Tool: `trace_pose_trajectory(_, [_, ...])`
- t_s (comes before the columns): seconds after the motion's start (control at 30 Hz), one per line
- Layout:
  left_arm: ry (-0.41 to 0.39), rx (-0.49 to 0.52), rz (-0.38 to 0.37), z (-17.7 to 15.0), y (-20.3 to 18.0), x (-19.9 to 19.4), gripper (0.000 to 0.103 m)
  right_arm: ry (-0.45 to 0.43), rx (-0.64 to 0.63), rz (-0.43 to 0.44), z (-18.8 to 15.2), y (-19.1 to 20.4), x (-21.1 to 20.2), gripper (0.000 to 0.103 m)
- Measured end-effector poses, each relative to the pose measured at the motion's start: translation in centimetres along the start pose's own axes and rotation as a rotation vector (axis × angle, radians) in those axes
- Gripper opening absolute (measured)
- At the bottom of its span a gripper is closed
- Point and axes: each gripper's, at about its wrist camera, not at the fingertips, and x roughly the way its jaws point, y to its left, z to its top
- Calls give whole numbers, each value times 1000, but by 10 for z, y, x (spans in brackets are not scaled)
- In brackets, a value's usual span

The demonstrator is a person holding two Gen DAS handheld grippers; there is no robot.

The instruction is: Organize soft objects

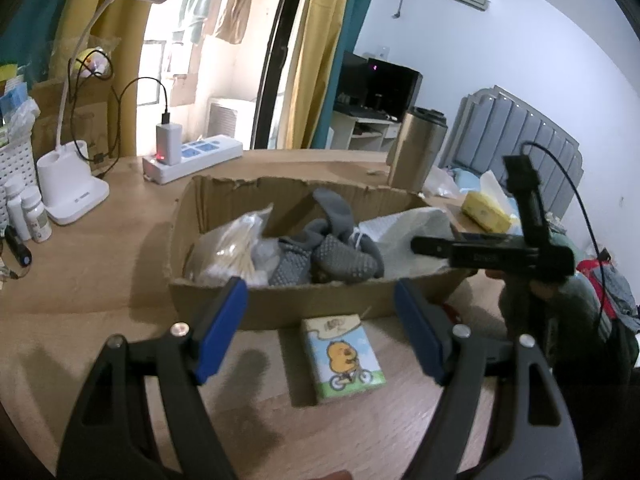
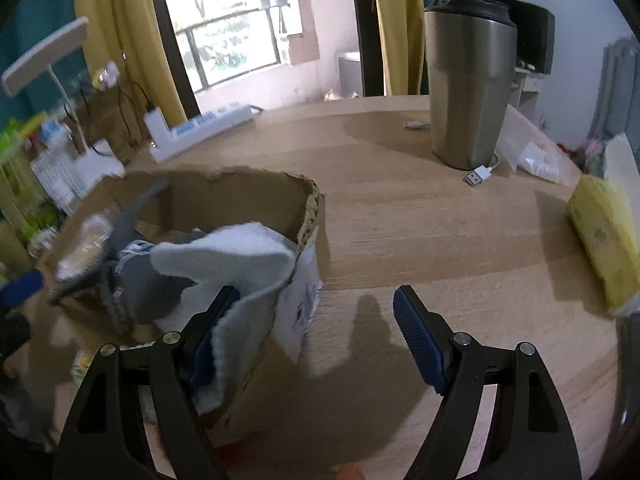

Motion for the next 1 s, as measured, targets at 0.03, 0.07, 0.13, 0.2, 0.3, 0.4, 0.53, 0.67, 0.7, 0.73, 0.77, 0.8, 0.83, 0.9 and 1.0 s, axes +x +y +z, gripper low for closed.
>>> trace_pose_trajectory(0.03, [2, 1, 2, 0, 0, 0, 77, -1, -13, -5, 1, 0, 1, 82])
trace_pose_trajectory(0.07, [5, 0, 3, -1, 1, 0, 77, -2, -21, -4, 2, 0, 3, 82])
trace_pose_trajectory(0.13, [9, 0, 4, -2, 1, 0, 77, -6, -26, -19, 7, -3, 5, 82])
trace_pose_trajectory(0.2, [13, 3, 2, -2, -1, -1, 77, -11, -17, -15, 12, -6, 3, 82])
trace_pose_trajectory(0.3, [14, 15, 1, -4, -7, -3, 77, -63, -21, 20, 21, -3, -14, 82])
trace_pose_trajectory(0.4, [16, 24, 2, -5, -12, -5, 77, -128, -29, 51, 24, 2, -35, 82])
trace_pose_trajectory(0.53, [15, 28, 3, -5, -16, -8, 77, -187, -48, 53, 21, 9, -58, 82])
trace_pose_trajectory(0.67, [0, 38, 4, -3, -22, -15, 77, -212, -58, 50, 15, 15, -78, 82])
trace_pose_trajectory(0.7, [-6, 38, 4, -2, -22, -17, 77, -220, -61, 50, 14, 17, -83, 82])
trace_pose_trajectory(0.73, [-14, 36, 3, -2, -23, -20, 77, -232, -66, 51, 12, 19, -88, 82])
trace_pose_trajectory(0.77, [-22, 32, 1, -1, -23, -23, 77, -250, -79, 48, 10, 23, -95, 82])
trace_pose_trajectory(0.8, [-27, 30, 0, -1, -23, -25, 77, -260, -87, 44, 8, 25, -100, 82])
trace_pose_trajectory(0.83, [-32, 28, 0, 0, -23, -26, 77, -271, -100, 42, 6, 29, -106, 82])
trace_pose_trajectory(0.9, [-37, 25, -3, 0, -23, -30, 77, -284, -126, 40, 3, 37, -114, 82])
trace_pose_trajectory(1.0, [-39, 27, -10, 0, -26, -35, 77, -303, -140, 36, -5, 42, -126, 82])
